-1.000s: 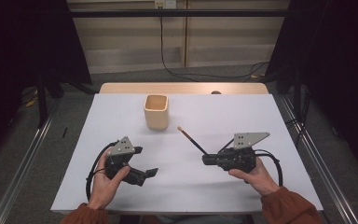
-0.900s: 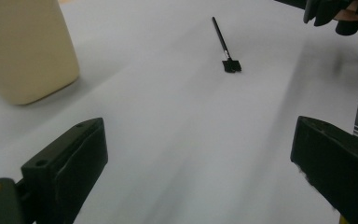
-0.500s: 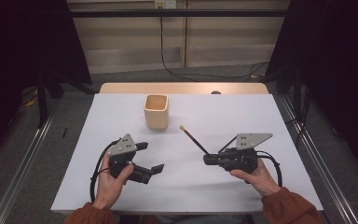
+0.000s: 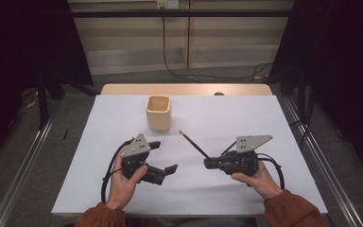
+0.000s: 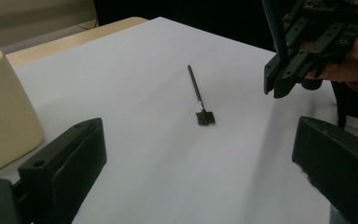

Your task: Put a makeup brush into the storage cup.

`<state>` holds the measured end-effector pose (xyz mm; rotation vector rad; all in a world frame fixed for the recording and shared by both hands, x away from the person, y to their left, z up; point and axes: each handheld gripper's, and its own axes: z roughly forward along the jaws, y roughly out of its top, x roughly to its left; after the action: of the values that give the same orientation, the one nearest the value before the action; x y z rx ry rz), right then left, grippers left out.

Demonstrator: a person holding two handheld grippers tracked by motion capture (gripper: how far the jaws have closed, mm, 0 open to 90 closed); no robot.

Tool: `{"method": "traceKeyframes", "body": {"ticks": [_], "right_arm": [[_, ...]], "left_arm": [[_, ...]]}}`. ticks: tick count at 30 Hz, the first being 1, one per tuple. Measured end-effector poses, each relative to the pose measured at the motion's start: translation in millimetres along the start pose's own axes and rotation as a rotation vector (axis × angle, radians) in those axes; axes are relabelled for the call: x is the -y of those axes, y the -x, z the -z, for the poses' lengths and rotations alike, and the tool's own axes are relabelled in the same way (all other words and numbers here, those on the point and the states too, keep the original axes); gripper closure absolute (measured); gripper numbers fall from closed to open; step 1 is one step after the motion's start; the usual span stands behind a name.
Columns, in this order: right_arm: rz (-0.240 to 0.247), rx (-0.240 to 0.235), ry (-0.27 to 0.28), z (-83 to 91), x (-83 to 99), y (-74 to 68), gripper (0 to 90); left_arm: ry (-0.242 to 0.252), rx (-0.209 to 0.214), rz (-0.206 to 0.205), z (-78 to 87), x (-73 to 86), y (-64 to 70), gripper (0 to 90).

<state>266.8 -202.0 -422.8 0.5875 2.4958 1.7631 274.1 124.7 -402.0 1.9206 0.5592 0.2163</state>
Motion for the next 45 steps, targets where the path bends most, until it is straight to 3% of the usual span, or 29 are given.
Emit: {"method": "traceKeyframes", "body": {"ticks": [2,6,9,13,17,21,28,36,41,45], "right_arm": [[0.002,-0.002,0.001,-0.5,0.3,0.0,85.6],[0.009,-0.002,-0.004,-1.3,0.7,0.0,85.6],[0.009,-0.002,-0.003,-2.0,1.0,-0.1,85.6],[0.008,-0.001,-0.002,-3.0,1.9,0.0,85.6],[0.008,0.0,0.002,-3.8,1.9,0.3,85.6],[0.012,-0.002,0.0,-4.3,2.7,-0.2,85.6],[0.012,-0.002,-0.007,-6.3,4.2,-1.3,85.6],[-0.001,-0.002,-0.013,-8.1,5.7,0.3,85.6],[-0.002,-0.005,-0.018,-10.1,6.0,-0.1,85.6],[-0.001,-0.005,-0.02,-11.4,6.7,-0.5,85.6]], "left_arm": [[0.011,0.01,0.025,-3.8,0.2,-0.6,2.9],[0.029,0.021,0.037,-8.9,-1.8,1.3,2.9],[0.033,0.014,0.013,-13.0,-6.7,5.4,2.7],[0.022,0.043,-0.017,-18.0,-15.9,11.5,2.8],[0.033,0.056,-0.021,-23.1,-23.5,15.1,3.2],[0.082,0.091,-0.003,-26.6,-26.1,17.2,3.3],[0.091,0.098,-0.029,-30.1,-26.4,22.0,3.8],[0.094,0.092,-0.008,-33.2,-26.9,22.6,4.0],[0.098,0.109,-0.003,-35.8,-29.6,25.2,8.4],[0.121,0.105,0.0,-34.0,-32.9,25.0,21.4]]}}
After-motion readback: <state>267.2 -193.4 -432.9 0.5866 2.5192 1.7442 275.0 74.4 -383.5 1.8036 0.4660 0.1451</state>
